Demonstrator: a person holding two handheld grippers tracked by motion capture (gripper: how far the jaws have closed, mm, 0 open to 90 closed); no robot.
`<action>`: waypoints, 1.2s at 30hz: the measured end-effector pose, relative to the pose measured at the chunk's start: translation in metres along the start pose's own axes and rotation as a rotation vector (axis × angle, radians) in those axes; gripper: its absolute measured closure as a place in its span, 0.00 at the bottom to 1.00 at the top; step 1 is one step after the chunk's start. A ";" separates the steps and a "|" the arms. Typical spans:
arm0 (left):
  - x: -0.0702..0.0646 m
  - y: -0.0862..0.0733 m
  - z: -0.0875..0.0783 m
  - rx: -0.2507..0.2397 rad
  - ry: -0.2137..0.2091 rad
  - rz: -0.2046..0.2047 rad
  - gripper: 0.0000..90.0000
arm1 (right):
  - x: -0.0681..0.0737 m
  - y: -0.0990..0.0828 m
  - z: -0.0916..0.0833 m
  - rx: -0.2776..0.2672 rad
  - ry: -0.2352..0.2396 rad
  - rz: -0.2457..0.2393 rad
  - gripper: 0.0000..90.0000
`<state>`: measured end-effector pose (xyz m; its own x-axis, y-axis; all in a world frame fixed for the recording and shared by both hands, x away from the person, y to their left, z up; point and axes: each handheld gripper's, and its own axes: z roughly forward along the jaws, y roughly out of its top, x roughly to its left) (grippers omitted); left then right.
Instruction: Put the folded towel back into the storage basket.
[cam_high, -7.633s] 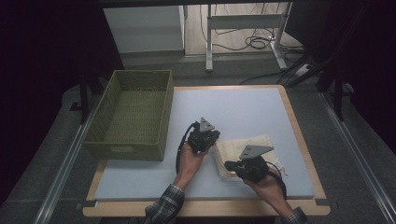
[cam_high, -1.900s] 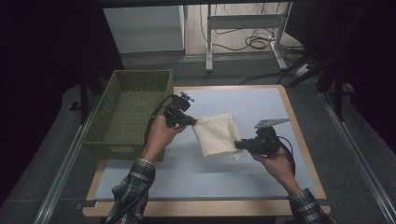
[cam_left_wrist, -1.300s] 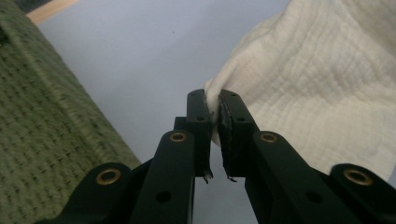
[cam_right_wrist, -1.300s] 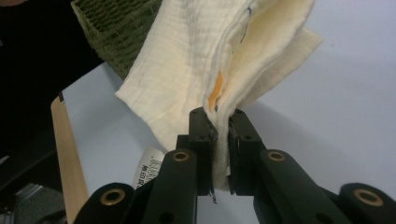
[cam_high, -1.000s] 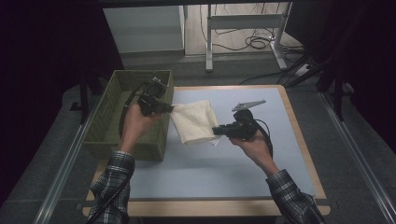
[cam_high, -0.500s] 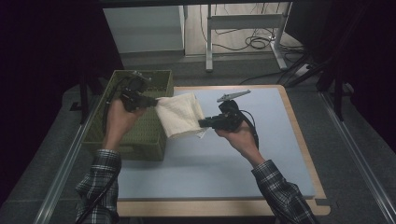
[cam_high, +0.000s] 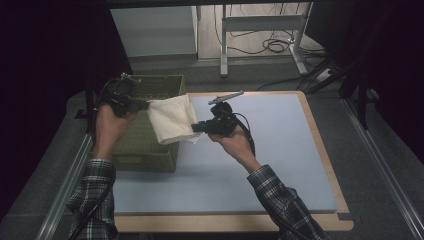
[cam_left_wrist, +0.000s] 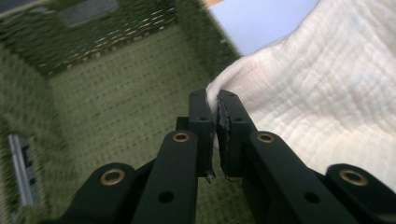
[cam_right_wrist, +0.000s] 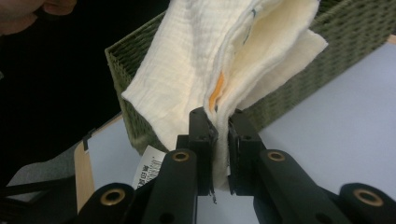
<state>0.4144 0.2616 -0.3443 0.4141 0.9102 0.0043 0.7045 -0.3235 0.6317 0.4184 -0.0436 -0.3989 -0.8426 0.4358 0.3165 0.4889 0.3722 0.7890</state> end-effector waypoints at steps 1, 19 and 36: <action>0.003 -0.002 -0.001 -0.001 0.007 -0.005 0.95 | 0.002 0.002 0.004 0.001 0.001 0.000 0.91; 0.044 -0.031 0.012 0.055 0.123 -0.046 0.95 | 0.039 0.013 0.092 0.068 -0.057 0.049 0.91; 0.053 -0.054 0.035 0.038 0.142 -0.023 0.94 | 0.065 0.018 0.147 0.200 -0.148 0.070 0.90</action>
<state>0.4184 0.3186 -0.4054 0.3140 0.9439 0.1018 0.7351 -0.3096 0.6031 0.4055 0.1124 -0.4417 -0.7702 0.5757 0.2745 0.5921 0.4853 0.6433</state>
